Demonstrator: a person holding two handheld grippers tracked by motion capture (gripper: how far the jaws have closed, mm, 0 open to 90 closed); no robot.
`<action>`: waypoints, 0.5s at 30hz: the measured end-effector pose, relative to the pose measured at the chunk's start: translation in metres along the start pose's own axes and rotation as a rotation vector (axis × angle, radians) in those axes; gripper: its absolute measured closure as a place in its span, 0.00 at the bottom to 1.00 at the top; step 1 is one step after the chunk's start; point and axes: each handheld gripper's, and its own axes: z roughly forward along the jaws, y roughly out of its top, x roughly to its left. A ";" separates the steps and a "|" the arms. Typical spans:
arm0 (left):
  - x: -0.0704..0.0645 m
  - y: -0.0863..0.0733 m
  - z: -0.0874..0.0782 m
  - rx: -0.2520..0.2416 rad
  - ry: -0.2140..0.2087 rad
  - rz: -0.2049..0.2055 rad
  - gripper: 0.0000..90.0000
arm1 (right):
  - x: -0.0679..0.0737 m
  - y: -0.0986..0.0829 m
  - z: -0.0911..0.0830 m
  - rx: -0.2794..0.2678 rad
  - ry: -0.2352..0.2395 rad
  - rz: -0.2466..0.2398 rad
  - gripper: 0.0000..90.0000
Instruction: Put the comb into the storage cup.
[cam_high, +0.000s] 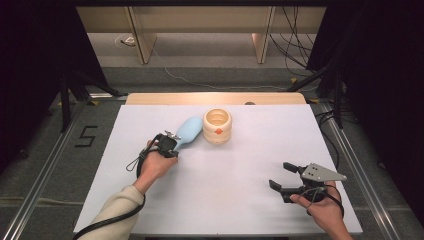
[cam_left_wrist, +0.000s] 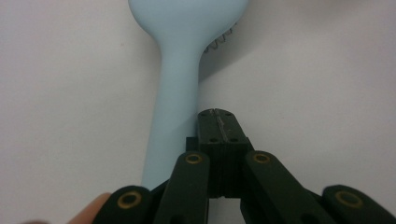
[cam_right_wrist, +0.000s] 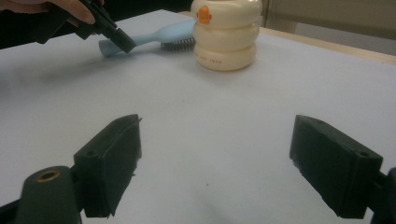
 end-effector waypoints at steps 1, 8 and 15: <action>0.000 0.000 -0.001 -0.002 -0.001 0.003 0.99 | 0.000 0.000 0.000 -0.001 0.001 -0.001 0.19; -0.001 0.003 -0.017 -0.043 -0.060 0.011 0.85 | 0.000 0.000 -0.001 0.001 0.000 -0.002 0.19; 0.001 0.011 -0.036 -0.126 -0.092 0.014 0.58 | 0.000 0.000 -0.001 0.000 -0.001 -0.002 0.19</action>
